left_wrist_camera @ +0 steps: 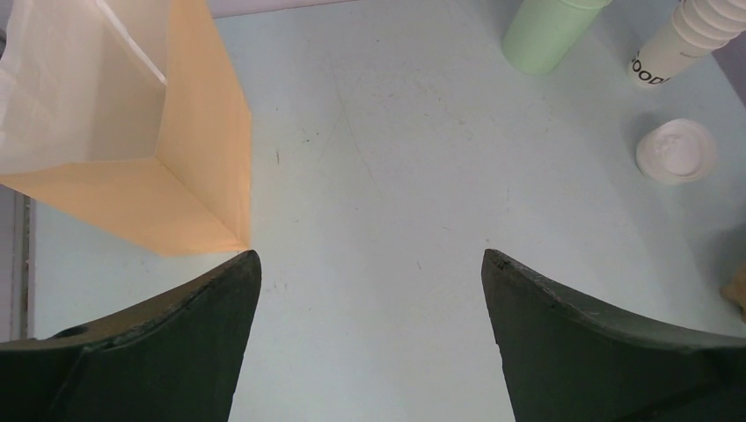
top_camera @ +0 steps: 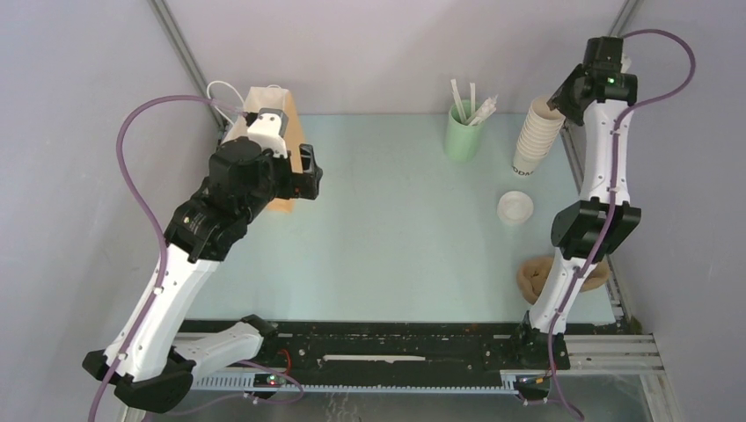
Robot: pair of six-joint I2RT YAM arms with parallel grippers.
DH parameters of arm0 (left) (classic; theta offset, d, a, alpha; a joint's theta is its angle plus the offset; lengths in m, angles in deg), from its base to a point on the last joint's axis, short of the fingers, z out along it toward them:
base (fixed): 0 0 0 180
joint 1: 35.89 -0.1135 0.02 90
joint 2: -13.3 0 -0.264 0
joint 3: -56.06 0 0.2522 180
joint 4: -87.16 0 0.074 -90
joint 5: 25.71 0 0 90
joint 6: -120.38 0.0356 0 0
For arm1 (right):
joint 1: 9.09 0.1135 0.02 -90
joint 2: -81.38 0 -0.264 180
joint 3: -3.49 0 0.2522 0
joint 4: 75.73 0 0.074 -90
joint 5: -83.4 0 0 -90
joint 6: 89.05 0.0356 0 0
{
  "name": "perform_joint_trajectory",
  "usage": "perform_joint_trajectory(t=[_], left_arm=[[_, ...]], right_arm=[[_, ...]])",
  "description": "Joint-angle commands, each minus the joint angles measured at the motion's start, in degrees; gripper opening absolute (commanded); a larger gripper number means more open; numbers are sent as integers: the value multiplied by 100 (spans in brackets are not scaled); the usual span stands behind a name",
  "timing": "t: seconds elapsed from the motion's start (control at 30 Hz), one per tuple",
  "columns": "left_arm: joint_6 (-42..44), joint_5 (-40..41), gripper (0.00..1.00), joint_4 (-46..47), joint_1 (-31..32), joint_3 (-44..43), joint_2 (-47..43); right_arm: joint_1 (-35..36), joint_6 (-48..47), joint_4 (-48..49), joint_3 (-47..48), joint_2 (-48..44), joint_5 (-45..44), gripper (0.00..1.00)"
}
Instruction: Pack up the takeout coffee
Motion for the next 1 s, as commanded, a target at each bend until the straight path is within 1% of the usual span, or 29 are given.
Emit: perform_joint_trajectory(t=[0.0,0.2,0.3,0.4,0.57,0.67,0.83,0.93,0.97], left_arm=[[193,75,100,138,48,-78,35],[193,33,100,79,47,-140,102],[200,-5,100,78,48,-157,121],[217,-7,100,82,46,-171,131],[241,-16,100,57,48,-164,116],[263,17,100,31,48,-181,122],[305,29,100,25,48,-210,148],[324,34,100,38,48,-221,168],[325,33,100,39,48,-233,172]], right_arm=[[180,-448,44,455,178,-569,52],[322,-623,80,686,320,-953,51],[301,-650,92,688,354,-1016,55],[245,-667,128,782,469,-903,55],[243,-673,186,901,653,-881,50],[234,-646,222,908,694,-905,45],[234,-642,296,908,730,-932,44],[234,-650,305,919,739,-947,39],[234,-653,308,932,744,-956,34]])
